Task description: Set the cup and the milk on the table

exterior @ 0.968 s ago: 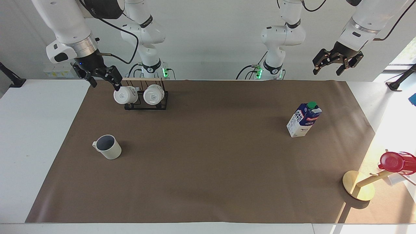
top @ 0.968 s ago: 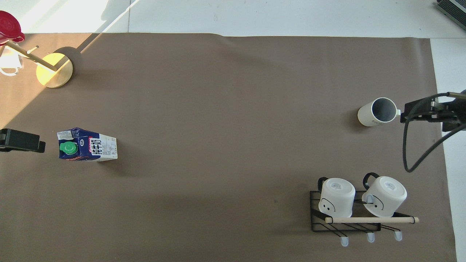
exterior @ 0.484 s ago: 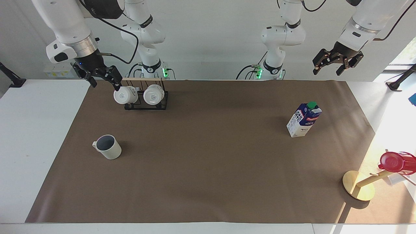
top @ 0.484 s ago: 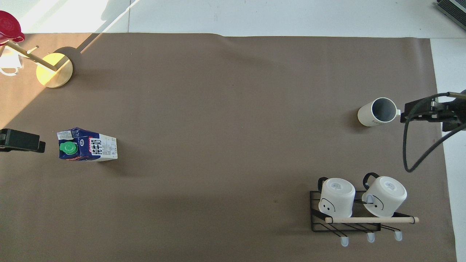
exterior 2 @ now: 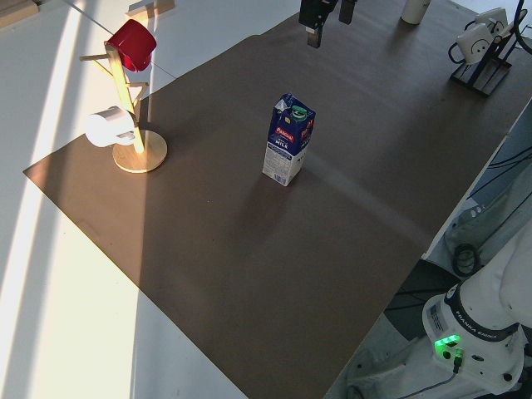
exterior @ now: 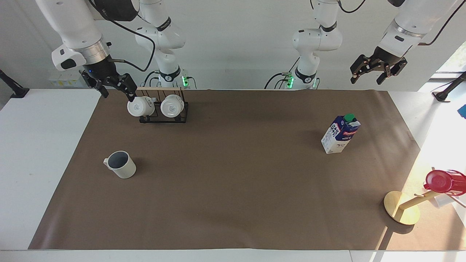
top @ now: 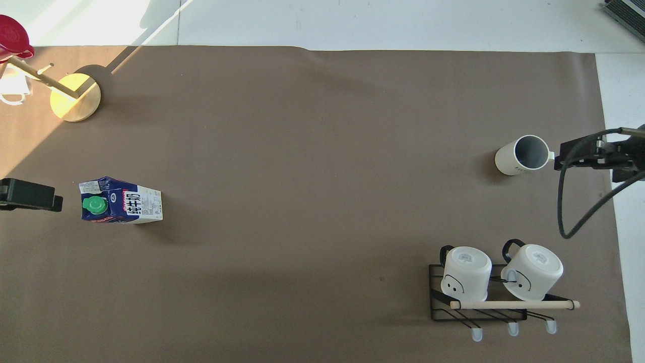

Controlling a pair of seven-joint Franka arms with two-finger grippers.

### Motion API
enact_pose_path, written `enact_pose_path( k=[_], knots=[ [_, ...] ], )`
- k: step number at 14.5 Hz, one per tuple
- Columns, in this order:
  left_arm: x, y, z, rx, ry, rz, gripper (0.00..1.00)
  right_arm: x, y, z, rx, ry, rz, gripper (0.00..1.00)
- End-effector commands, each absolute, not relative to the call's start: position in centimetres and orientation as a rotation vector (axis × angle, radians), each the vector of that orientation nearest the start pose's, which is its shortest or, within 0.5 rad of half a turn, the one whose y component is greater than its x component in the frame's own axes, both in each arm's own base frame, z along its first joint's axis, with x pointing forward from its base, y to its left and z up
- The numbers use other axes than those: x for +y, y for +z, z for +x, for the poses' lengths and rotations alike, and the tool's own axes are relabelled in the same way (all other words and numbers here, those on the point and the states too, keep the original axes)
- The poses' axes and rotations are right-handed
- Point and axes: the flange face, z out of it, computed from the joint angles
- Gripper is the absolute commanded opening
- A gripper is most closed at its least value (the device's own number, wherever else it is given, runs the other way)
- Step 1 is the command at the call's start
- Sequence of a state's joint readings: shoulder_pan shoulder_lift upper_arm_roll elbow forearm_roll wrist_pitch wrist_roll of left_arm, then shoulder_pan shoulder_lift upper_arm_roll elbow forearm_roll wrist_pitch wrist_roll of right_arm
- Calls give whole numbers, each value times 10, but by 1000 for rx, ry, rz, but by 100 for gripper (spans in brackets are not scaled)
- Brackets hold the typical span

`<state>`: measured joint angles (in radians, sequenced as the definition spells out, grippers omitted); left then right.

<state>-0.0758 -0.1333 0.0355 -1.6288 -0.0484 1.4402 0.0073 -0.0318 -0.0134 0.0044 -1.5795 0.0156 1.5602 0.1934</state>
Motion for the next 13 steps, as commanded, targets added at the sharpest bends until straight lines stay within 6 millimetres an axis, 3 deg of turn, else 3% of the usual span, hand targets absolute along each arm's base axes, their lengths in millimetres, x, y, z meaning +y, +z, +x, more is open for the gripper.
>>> enact_pose_path(
  k=[1,13],
  knots=[
    [-22,661,495,71,99,-3177,100,-14,629,551,329,12,-3100,100],
    [-22,662,496,70,84,-3177,100,-15,629,551,331,12,-3100,100]
  ],
)
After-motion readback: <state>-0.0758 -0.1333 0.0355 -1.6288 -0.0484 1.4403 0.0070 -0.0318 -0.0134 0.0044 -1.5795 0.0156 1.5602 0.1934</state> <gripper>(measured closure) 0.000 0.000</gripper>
